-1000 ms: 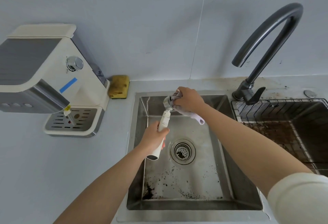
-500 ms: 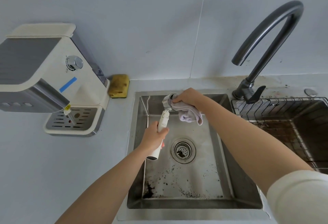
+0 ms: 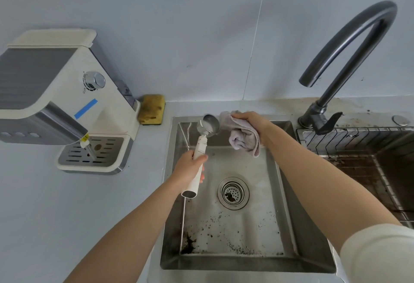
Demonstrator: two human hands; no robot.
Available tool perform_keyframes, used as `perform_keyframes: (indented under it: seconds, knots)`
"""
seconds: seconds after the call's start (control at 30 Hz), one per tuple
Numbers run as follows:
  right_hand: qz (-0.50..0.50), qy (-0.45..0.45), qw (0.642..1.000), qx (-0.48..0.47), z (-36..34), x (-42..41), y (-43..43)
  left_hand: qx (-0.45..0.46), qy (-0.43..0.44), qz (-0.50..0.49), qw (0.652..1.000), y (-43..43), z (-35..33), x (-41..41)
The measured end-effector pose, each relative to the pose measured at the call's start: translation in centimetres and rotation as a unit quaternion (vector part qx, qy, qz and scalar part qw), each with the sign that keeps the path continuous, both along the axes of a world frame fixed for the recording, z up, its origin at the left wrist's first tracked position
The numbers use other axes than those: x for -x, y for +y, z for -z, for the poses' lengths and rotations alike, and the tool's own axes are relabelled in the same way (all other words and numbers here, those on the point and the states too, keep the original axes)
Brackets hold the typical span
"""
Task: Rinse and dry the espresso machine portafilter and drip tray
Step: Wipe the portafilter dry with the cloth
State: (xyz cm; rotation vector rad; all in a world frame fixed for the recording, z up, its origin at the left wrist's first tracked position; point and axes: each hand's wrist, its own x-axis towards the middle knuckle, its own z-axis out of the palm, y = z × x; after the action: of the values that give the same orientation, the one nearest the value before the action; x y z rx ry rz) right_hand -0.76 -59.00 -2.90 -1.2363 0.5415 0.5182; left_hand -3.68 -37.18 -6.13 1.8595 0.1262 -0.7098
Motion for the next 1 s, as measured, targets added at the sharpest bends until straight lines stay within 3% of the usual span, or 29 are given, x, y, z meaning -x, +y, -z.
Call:
perform_keyframes:
  seconds: [0.13,0.23,0.43,0.47,0.53,0.57,0.67,0.77,0.93,1.0]
  knots:
    - [0.031,-0.011,0.999,0.038,-0.1,-1.1,-1.0,0.028,0.024,-0.026,0.999,0.3,0.0,-0.8]
    - [-0.002,-0.041,0.994,0.099,-0.9,-2.5,-1.4,0.040,0.032,-0.036,0.998,0.5,-0.2,-1.5]
    - [-0.082,-0.146,0.941,0.293,-1.2,-6.1,-0.7,0.041,0.034,-0.032,0.998,1.0,-0.3,-2.6]
    - [-0.122,-0.159,0.910,0.362,-0.8,-7.0,-0.6,0.043,0.035,-0.032,0.998,1.0,-0.2,-2.8]
    - [-0.238,-0.174,0.772,0.563,0.1,-8.6,-0.6,0.046,0.034,-0.031,0.998,1.1,-0.1,-3.1]
    - [-0.272,-0.191,0.712,0.619,0.6,-9.3,-0.6,0.047,0.033,-0.029,0.998,1.1,0.0,-3.2]
    - [-0.334,-0.246,0.620,0.666,2.3,-10.8,0.1,0.054,0.037,-0.031,0.997,1.1,0.3,-3.5]
    - [-0.402,-0.229,0.490,0.739,4.1,-11.7,0.6,0.058,0.038,-0.032,0.997,1.4,0.6,-3.7]
    - [-0.387,-0.165,0.454,0.786,5.4,-11.4,0.2,0.055,0.041,-0.036,0.997,1.5,1.1,-3.8]
    - [-0.369,-0.161,0.471,0.785,5.6,-10.8,0.4,0.056,0.044,-0.040,0.997,1.4,1.2,-3.6]
